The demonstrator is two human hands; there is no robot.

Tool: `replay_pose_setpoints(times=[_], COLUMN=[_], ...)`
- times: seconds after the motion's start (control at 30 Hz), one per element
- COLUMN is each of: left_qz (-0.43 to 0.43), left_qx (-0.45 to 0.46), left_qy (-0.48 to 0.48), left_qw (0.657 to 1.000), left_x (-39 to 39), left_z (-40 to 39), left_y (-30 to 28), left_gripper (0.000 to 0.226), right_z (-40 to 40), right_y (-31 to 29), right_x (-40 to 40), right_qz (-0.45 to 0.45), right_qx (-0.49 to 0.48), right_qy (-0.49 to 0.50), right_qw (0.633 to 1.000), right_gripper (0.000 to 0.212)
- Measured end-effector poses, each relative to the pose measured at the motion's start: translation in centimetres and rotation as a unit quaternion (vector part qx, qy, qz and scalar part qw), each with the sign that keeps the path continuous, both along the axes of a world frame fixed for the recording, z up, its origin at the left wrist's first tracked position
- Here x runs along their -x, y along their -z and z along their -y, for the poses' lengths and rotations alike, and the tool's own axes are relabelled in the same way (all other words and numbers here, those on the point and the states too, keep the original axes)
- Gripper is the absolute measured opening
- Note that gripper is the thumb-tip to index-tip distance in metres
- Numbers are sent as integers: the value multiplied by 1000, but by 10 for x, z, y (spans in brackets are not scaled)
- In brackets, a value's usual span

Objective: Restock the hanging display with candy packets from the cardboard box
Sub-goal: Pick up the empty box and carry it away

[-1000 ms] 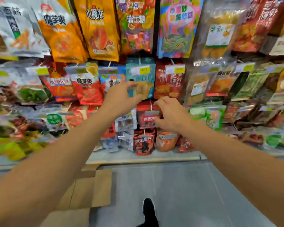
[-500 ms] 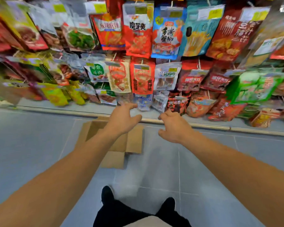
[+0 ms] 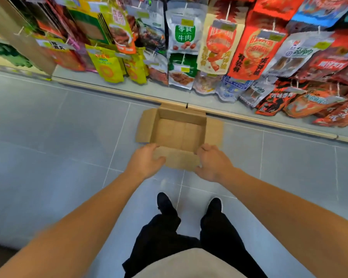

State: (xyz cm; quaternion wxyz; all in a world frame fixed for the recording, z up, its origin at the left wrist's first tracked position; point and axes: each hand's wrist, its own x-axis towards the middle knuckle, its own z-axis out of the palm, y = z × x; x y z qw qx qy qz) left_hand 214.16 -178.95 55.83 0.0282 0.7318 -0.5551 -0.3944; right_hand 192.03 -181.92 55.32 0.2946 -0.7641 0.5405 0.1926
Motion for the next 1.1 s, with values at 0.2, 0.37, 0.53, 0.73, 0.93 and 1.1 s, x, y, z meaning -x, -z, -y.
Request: replay_pose_setpoints(times=[0.2,0.37,0.53,0.73,0.93,1.1], left_qz=[-3,14,28,22,-15,-20], left_qx=[-42,-55,-72,-99,-140,-184], left_qy=[-36,-76,-111,-104,-2,76], left_qw=[998,995,991,989,990,980], left_x=[-75,-119,-154,-176,-189,-193], left_z=[-6,15,50,114,182,224], left_y=[32,55,83,142,236,314], left_gripper=[64,59,58,58,57,53], right_z=[8,33,78,133,164,157], right_y=[31,64,100,153,226,304], right_x=[-62,-86,-109,-132,-149,-173], right_qz=[1,-3,-18,1,-9,17], right_qx=[-8,-31,-77,-108,-136,-185], right_qy=[2,6,15,100,247,376], right_qw=[1000,1000,997,989,959,908], right_gripper=[59,59,60,57,58,54])
